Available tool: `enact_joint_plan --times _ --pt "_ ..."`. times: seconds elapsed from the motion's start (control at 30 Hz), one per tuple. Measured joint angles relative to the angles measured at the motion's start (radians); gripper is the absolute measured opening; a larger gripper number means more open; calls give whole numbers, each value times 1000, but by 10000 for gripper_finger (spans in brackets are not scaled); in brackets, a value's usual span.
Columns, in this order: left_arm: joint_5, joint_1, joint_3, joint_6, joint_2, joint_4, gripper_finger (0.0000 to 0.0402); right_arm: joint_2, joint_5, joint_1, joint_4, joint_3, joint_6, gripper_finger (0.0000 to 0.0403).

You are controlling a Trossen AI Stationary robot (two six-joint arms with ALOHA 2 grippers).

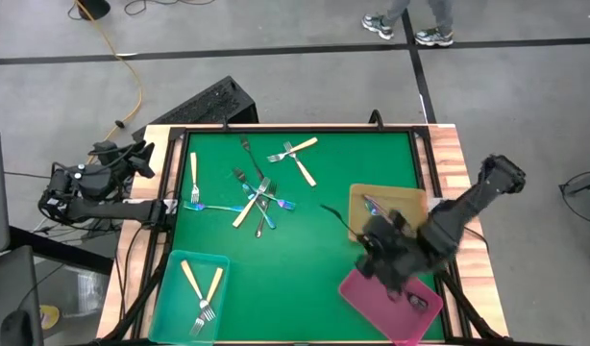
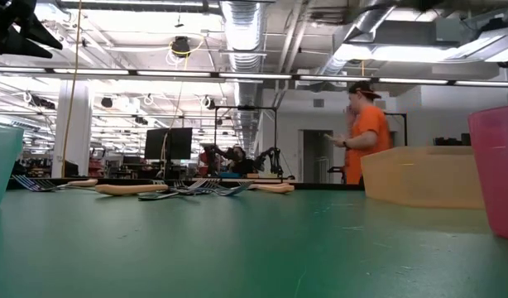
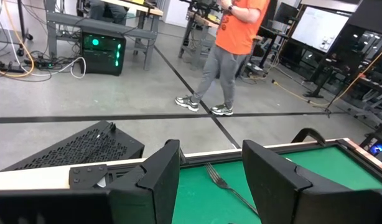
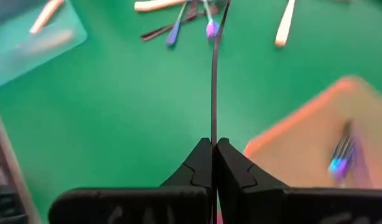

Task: Sort silverware by color (type)
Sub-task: Put the black fork into the pink bin

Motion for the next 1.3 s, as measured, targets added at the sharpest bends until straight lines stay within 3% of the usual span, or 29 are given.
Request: enact_joint_plan --times 0.27,0.53,0.97,1.3 --pt "0 0 0 0 0 0 158 70 19 251 -164 0 495 26" --pt "0 0 0 0 0 0 158 148 -95 397 -169 0 744 25" --pt "0 0 0 0 0 0 158 291 -284 506 -151 0 891 26" --pt "0 0 0 -1 0 -1 158 348 -282 542 -88 0 881 26"
